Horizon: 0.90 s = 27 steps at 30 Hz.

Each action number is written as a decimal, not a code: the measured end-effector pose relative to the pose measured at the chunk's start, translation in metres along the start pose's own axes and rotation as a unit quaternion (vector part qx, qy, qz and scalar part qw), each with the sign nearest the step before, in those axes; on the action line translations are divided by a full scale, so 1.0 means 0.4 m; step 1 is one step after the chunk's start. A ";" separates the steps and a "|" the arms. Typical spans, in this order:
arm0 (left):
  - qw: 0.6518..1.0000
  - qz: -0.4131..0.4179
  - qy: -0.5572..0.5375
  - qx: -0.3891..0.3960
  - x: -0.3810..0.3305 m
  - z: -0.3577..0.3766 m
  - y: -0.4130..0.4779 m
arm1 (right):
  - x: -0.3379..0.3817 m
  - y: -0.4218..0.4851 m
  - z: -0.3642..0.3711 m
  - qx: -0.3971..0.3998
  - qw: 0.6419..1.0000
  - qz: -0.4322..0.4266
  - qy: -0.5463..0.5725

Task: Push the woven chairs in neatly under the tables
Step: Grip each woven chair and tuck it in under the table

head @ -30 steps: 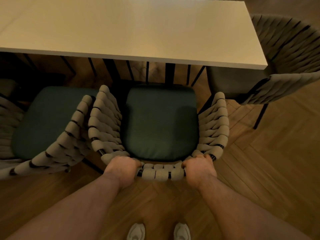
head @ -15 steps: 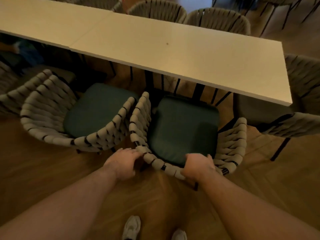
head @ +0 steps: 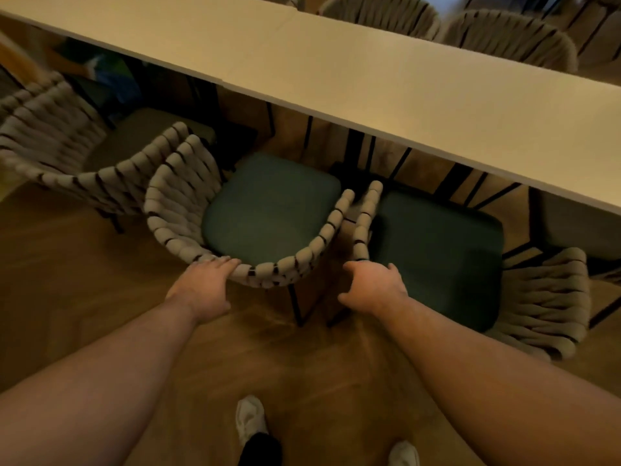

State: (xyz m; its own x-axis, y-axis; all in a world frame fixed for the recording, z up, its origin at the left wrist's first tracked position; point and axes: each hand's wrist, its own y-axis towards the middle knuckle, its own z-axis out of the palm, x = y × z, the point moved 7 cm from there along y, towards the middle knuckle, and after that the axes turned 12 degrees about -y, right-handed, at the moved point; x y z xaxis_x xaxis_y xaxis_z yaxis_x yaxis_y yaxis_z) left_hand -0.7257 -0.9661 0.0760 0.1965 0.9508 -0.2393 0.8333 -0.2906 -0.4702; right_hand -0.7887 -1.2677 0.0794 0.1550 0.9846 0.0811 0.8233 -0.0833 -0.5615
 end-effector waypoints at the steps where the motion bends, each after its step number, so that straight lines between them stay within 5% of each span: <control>1: 1.000 -0.001 0.009 0.002 0.054 -0.018 0.010 | 0.058 0.019 -0.002 -0.002 1.000 -0.003 -0.005; 9: 0.997 0.013 0.062 0.038 0.311 -0.120 0.144 | 0.369 0.160 -0.013 -0.008 0.999 -0.016 -0.027; 18: 0.989 0.041 0.113 0.091 0.383 -0.121 0.367 | 0.428 0.372 0.016 0.044 0.997 -0.017 -0.058; 27: 0.935 0.139 0.246 0.216 0.460 -0.041 0.509 | 0.483 0.463 0.147 0.126 0.990 0.001 -0.071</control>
State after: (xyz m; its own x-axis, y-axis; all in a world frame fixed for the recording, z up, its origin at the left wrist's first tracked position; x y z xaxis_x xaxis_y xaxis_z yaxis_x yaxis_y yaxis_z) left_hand -0.5115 -0.8484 -0.0499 0.6771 0.7352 -0.0331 0.4493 -0.4486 -0.7726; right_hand -0.6385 -1.0840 -0.0575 0.0647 0.9976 -0.0266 0.6586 -0.0626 -0.7499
